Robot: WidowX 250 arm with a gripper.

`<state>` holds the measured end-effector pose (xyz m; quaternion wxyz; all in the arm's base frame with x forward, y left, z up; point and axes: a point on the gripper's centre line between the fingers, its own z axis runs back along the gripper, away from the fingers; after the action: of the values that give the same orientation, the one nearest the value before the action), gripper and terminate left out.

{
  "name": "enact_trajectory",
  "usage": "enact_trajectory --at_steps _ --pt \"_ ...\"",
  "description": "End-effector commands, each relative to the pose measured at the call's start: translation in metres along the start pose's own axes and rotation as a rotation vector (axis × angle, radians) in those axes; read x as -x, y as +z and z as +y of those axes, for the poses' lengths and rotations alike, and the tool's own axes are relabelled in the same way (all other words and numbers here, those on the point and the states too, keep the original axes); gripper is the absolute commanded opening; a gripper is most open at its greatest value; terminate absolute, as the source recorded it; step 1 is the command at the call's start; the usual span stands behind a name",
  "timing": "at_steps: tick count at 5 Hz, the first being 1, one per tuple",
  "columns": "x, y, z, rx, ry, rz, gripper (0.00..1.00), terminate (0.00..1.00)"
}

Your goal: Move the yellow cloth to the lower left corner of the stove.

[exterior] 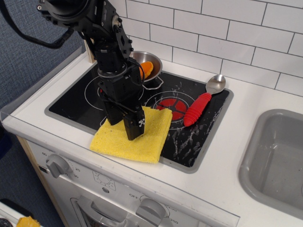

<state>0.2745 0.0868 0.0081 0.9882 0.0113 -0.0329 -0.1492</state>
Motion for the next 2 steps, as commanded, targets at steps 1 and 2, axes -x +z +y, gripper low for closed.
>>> enact_trajectory --at_steps 1,2 --pt "0.009 -0.005 0.013 -0.183 0.008 0.034 1.0 0.0" --pt "0.006 0.007 0.034 -0.241 0.068 0.001 1.0 0.0"
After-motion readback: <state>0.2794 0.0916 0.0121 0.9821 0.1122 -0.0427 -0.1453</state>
